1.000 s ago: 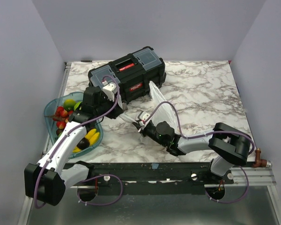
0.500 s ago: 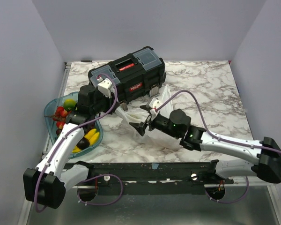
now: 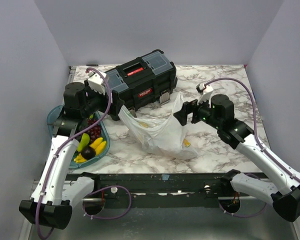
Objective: Place the fake fruits into the plastic bag and tie a complex knot
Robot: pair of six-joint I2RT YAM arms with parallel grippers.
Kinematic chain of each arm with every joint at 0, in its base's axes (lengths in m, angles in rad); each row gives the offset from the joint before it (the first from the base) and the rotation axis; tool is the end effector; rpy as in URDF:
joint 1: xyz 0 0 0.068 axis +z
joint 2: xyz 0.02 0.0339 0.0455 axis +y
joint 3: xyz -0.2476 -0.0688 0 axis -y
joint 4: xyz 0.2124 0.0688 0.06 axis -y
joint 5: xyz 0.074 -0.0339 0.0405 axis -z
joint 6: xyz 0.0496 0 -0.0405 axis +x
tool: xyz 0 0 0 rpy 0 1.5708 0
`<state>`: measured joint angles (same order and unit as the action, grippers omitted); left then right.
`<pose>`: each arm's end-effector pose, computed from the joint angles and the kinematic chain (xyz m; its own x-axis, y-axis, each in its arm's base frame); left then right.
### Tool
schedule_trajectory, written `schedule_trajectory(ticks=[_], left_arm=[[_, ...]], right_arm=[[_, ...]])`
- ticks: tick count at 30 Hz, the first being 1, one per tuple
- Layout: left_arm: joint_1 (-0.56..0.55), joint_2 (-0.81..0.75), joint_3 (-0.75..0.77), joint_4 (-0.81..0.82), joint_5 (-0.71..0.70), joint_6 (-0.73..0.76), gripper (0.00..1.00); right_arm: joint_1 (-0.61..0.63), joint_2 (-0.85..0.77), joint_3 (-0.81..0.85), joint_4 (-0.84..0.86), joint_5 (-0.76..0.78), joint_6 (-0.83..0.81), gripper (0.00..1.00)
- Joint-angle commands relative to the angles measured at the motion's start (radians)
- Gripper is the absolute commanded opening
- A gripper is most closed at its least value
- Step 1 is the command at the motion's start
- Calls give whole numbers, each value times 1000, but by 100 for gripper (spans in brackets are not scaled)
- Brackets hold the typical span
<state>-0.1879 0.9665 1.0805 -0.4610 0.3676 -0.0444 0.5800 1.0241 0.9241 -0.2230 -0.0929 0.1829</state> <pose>0.1898 -0.0542 0.3601 -0.3562 0.0256 -0.9340 0.4910 0.8556 -0.1638 0.1862 0.1275 0.3243 -0.3737 -0.0283 -0.9271 -0.5606 0.8032 0.2014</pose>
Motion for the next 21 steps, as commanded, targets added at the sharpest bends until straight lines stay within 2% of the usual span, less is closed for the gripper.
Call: schedule_trajectory(ticks=[1, 4, 7, 12, 16, 18, 20, 21], left_arm=[[16, 17, 146, -92, 108, 145, 98], [2, 69, 236, -130, 273, 191, 98], [-30, 117, 296, -187, 282, 164, 99], [-28, 59, 190, -99, 347, 50, 98], [-48, 41, 148, -84, 310, 49, 98], [-7, 30, 161, -96, 291, 2, 98], [58, -10, 150, -75, 322, -55, 98], [86, -44, 136, -67, 326, -69, 99]], right_arm=[[-19, -37, -57, -153, -120, 108, 100], [-60, 7, -72, -149, -182, 137, 100], [-131, 59, -57, -150, -268, 163, 100], [-154, 106, -71, -149, -245, 227, 100], [-155, 161, -95, -19, -332, 274, 100], [-156, 187, -110, 76, -354, 306, 100], [-156, 224, -106, 122, -353, 319, 95], [-155, 244, -103, 132, -344, 316, 86]])
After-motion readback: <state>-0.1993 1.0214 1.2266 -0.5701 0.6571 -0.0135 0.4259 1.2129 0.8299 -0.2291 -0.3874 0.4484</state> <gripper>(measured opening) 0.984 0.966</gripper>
